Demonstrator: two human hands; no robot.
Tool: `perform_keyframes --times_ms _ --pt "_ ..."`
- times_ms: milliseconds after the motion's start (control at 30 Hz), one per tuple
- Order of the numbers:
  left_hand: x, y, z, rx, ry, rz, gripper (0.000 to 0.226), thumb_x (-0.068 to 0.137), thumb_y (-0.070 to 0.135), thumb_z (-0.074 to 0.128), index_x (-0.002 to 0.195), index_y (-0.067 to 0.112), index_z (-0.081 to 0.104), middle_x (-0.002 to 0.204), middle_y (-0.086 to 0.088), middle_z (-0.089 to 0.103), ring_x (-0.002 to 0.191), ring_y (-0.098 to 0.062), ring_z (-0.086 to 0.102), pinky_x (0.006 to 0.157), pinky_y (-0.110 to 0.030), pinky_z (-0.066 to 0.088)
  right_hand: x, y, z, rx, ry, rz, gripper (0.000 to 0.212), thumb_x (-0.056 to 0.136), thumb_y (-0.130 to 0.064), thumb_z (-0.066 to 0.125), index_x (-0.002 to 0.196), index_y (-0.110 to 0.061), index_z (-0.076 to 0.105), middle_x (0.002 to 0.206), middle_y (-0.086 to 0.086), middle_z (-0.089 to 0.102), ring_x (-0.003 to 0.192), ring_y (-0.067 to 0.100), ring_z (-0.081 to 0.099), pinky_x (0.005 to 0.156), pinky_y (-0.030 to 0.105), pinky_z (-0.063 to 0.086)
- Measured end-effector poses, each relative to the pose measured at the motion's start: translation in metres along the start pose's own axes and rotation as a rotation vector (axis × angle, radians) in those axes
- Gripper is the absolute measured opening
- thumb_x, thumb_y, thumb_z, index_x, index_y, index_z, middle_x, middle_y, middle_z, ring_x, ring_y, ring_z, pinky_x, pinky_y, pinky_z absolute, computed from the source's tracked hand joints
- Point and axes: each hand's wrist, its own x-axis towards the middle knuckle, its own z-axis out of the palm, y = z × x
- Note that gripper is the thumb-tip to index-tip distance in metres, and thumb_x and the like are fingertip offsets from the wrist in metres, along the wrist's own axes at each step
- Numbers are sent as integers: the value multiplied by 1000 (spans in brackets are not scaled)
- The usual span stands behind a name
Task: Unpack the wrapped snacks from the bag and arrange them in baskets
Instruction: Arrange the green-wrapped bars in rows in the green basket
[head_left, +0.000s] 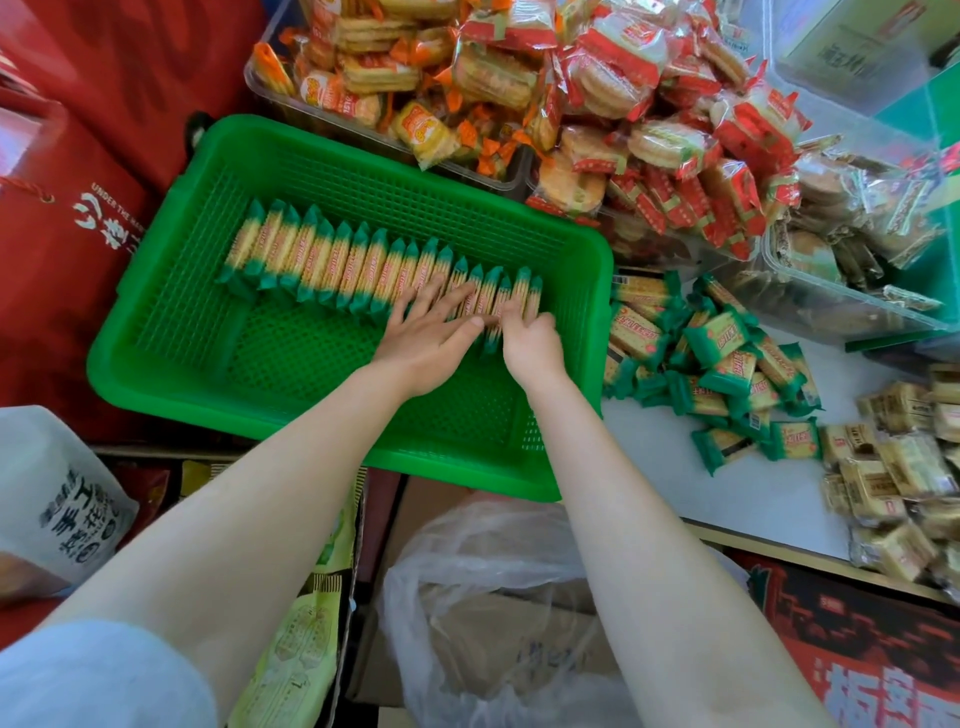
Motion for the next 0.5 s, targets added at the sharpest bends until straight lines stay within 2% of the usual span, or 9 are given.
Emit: perform_keyframes --times_ms 133,167,233,300,333,400,500 --pt "0 -1 2 -10 13 2 53 104 57 3 144 58 38 167 18 4 152 -8 -16 122 -44 -11 -14 26 6 108 -55 119 66 105 -51 31 157 -10 26 157 16 36 138 36 42 112 45 37" --pt "1 -1 2 -8 13 0 53 104 57 2 144 59 37 167 18 4 151 -8 -17 122 -44 -11 -14 27 8 208 -93 168 68 104 -55 32 159 -16 21 157 17 35 136 38 44 110 49 41" --pt "2 0 2 -4 14 6 53 103 57 2 143 60 37 167 18 4 152 -8 -17 122 -45 -11 -14 23 9 571 -191 278 68 102 -58 40 158 -25 19 153 26 37 131 43 49 101 50 49" --pt "2 1 2 -3 21 7 52 103 56 2 143 60 35 167 17 4 152 -9 -17 122 -45 -11 -15 15 5 884 -254 323 66 102 -54 46 157 -23 26 154 29 33 136 44 43 102 49 45" --pt "2 1 1 -6 21 3 52 104 56 2 144 60 35 167 17 3 152 -9 -17 122 -46 -11 -17 13 2 948 -264 322 65 101 -54 47 155 -22 30 155 27 32 139 43 40 104 48 42" --pt "4 2 -2 2 5 -10 52 104 55 3 146 58 34 167 16 2 152 -10 -18 122 -47 -11 -20 12 -2 952 -289 296 64 101 -55 47 155 -24 32 157 25 31 139 40 41 101 48 43" --pt "0 11 -6 53 -33 -41 53 103 58 7 151 52 30 168 12 -1 152 -13 -20 121 -48 -15 -39 12 -18 841 -340 248 59 104 -50 42 157 -27 28 152 25 39 126 37 56 98 47 50"
